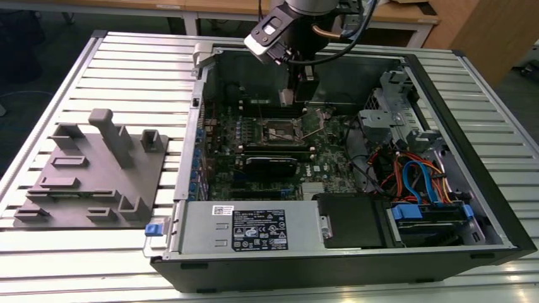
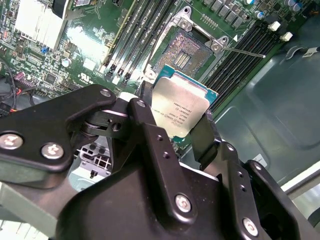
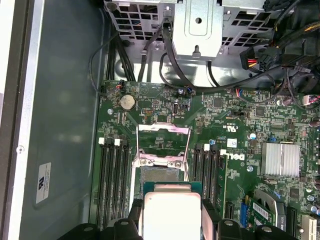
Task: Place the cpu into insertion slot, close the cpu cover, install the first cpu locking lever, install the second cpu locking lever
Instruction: 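Place the cpu into insertion slot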
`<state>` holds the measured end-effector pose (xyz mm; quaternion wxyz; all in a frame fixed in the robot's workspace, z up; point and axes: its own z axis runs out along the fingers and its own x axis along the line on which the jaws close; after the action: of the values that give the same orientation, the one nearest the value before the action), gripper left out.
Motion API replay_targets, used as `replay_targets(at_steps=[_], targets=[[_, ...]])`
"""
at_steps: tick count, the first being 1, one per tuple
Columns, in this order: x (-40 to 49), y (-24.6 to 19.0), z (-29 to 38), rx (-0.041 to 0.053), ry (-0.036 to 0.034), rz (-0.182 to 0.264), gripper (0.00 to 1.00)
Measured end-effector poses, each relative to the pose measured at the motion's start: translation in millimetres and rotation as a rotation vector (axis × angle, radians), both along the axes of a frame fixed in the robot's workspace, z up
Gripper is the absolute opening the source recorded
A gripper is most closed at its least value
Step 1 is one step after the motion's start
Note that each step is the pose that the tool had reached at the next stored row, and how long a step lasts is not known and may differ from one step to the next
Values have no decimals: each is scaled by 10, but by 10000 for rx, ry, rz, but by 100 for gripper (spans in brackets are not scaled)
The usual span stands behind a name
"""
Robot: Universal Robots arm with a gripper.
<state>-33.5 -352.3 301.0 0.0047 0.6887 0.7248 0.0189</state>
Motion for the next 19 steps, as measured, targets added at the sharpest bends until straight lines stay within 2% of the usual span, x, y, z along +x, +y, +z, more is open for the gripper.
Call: replay_targets(at_steps=[7, 14, 19], targets=[[0, 0, -17, 0, 0, 0, 54], [-1, 7, -140, 0, 0, -7, 54], [0, 67, -231, -10, 0, -110, 54]])
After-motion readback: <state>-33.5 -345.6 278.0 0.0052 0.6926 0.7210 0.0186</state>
